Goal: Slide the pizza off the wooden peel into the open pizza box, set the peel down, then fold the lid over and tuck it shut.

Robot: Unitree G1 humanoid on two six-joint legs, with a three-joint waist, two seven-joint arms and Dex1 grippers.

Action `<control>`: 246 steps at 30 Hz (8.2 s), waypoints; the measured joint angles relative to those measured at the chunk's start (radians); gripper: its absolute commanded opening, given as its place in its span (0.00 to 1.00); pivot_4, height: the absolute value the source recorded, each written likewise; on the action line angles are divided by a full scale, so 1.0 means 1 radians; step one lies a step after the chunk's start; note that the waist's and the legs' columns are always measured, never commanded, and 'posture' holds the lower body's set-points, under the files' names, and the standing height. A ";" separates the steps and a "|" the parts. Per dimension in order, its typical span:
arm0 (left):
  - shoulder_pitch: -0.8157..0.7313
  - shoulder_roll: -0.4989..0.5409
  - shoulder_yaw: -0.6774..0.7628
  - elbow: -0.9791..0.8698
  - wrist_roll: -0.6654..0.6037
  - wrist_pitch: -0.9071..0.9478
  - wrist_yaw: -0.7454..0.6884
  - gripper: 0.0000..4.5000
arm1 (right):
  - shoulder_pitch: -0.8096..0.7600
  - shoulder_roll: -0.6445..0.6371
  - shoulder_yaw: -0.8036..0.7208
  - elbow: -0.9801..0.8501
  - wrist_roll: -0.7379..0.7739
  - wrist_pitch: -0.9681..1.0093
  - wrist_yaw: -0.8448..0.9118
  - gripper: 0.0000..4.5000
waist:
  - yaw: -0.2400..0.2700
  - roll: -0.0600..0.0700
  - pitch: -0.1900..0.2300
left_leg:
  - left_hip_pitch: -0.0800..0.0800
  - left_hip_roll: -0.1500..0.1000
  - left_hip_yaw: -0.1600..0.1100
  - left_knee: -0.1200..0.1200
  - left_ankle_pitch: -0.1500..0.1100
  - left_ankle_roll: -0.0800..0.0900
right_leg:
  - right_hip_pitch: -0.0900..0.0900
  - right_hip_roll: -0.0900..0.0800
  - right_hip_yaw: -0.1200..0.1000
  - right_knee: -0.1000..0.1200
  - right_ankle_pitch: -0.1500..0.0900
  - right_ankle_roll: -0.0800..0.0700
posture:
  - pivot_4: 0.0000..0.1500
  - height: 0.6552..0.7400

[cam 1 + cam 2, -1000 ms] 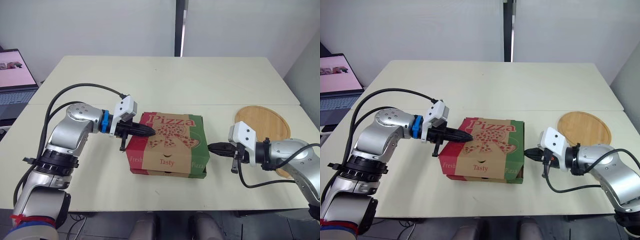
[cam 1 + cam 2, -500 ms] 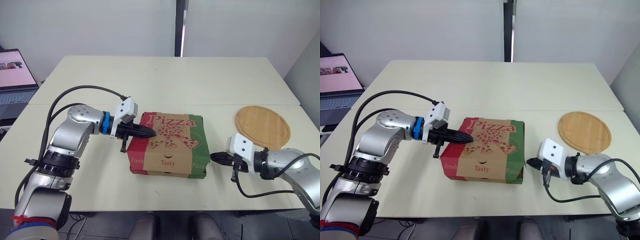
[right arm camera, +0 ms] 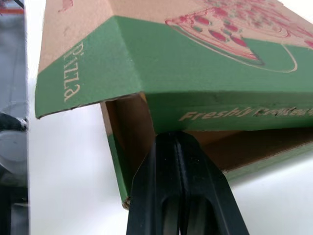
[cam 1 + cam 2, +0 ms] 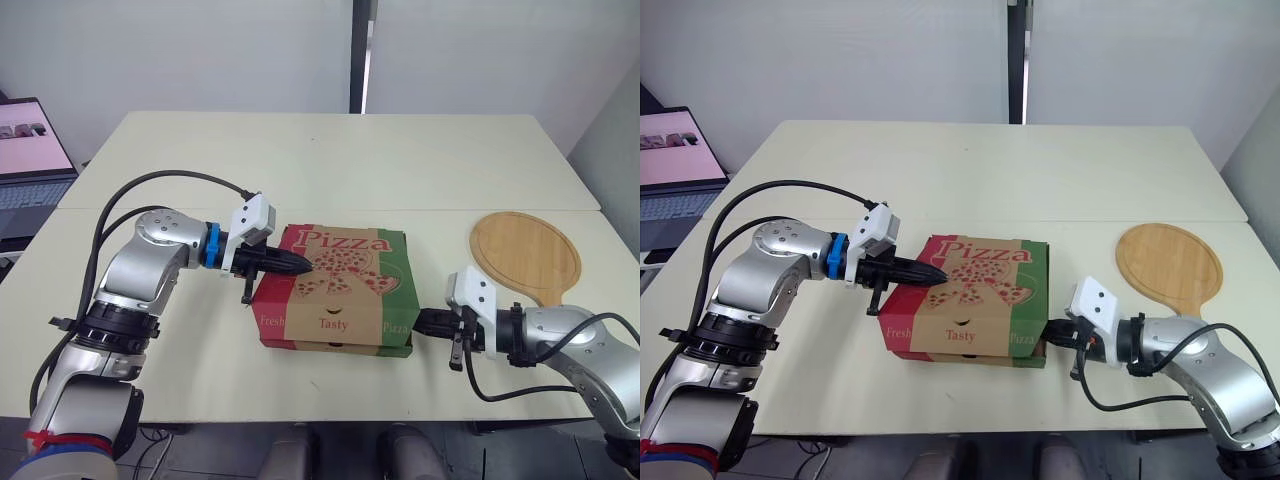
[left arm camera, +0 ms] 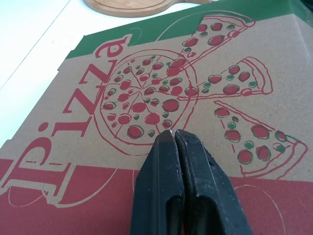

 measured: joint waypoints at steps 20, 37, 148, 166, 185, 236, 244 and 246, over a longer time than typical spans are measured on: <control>0.010 -0.001 -0.026 -0.004 0.055 -0.049 -0.001 0.00 | 0.102 -0.143 -0.254 0.016 0.052 -0.055 0.082 0.20 | 0.001 0.000 0.000 | 0.000 0.000 0.000 0.000 0.000 0.000 | 0.001 0.000 0.000 0.000 0.000 0.000 | 1.00 0.86; 0.006 -0.008 -0.024 0.003 0.053 -0.047 0.004 0.00 | -0.093 -0.083 0.041 -0.109 -0.028 -0.089 0.015 1.00 | 0.000 0.000 0.000 | 0.000 0.000 0.000 0.000 0.000 0.000 | 0.000 0.000 0.000 0.000 0.000 0.000 | 1.00 0.86; 0.179 0.316 0.070 -0.140 0.010 0.033 -0.066 0.00 | -0.203 0.056 0.182 -0.066 -0.238 -0.109 -0.018 1.00 | -0.001 -0.001 0.000 | 0.000 0.000 -0.001 0.000 0.000 0.000 | -0.001 0.001 0.000 0.001 0.000 0.000 | 1.00 0.86; 0.178 0.254 0.037 -0.155 0.052 -0.026 -0.050 0.00 | -0.198 0.056 0.183 -0.065 -0.239 -0.128 -0.009 1.00 | -0.002 -0.001 0.000 | 0.000 0.000 -0.001 0.000 0.000 0.000 | -0.001 0.001 0.000 0.001 0.000 0.000 | 1.00 0.86; 0.261 0.197 0.048 -0.203 0.054 0.020 0.037 0.00 | -0.165 0.056 0.189 -0.062 -0.258 -0.153 -0.010 1.00 | -0.001 -0.001 0.000 | 0.000 0.000 -0.001 0.000 0.000 0.000 | 0.000 0.001 0.000 0.001 0.000 0.000 | 1.00 0.86; -0.040 -0.003 -0.152 -0.184 0.107 -0.046 -0.068 0.00 | -0.167 0.061 0.016 -0.137 -0.133 0.030 0.014 1.00 | 0.000 -0.003 0.001 | 0.000 0.000 -0.002 0.001 0.000 0.000 | 0.001 0.002 0.000 0.000 0.000 0.000 | 1.00 0.86; -0.034 -0.020 -0.160 -0.191 0.126 -0.054 -0.054 0.00 | -0.020 -0.173 -0.236 -0.043 -0.036 0.066 0.116 1.00 | 0.002 -0.003 0.000 | 0.001 0.000 -0.001 0.001 0.000 0.001 | 0.002 0.002 0.000 0.000 0.000 0.000 | 1.00 0.86; -0.034 -0.023 -0.160 -0.182 0.129 -0.068 -0.053 0.00 | 0.002 -0.184 -0.211 -0.006 -0.090 0.003 0.111 0.91 | 0.002 -0.003 0.000 | 0.001 0.001 -0.001 0.001 0.000 0.001 | 0.002 0.002 0.000 0.000 0.000 0.000 | 1.00 0.86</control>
